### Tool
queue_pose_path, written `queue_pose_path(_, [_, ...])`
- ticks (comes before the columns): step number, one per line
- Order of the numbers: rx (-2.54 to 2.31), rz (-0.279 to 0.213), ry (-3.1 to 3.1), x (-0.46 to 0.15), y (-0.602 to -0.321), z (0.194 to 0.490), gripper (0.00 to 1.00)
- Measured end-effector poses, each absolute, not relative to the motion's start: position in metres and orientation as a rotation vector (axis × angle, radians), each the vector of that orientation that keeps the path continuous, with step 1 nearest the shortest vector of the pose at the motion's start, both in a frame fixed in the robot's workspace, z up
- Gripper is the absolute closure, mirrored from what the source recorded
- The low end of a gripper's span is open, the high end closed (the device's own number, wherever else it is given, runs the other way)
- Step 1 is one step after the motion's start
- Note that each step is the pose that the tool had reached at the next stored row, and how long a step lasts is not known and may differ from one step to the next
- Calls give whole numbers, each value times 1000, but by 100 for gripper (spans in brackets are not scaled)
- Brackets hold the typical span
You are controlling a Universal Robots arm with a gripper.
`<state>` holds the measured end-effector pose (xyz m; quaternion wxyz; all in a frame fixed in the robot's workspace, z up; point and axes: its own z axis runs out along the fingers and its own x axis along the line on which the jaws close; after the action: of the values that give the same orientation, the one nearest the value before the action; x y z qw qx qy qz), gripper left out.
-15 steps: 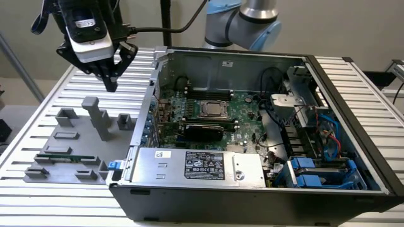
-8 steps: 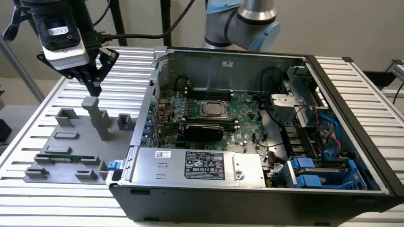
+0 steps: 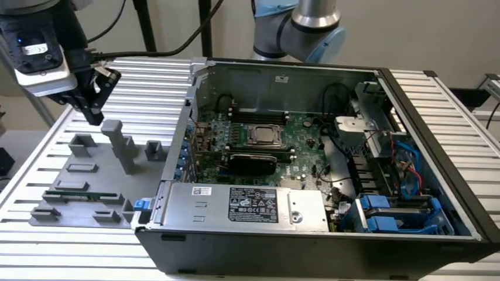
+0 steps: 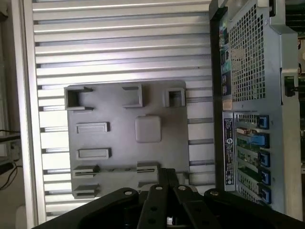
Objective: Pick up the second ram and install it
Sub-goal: 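Reach for the second ram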
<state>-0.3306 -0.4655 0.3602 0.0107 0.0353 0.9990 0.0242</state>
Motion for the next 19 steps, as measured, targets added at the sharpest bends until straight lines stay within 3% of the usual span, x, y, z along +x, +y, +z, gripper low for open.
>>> queue_pose_path(19, [110,75,3117,-398,-476,340,89])
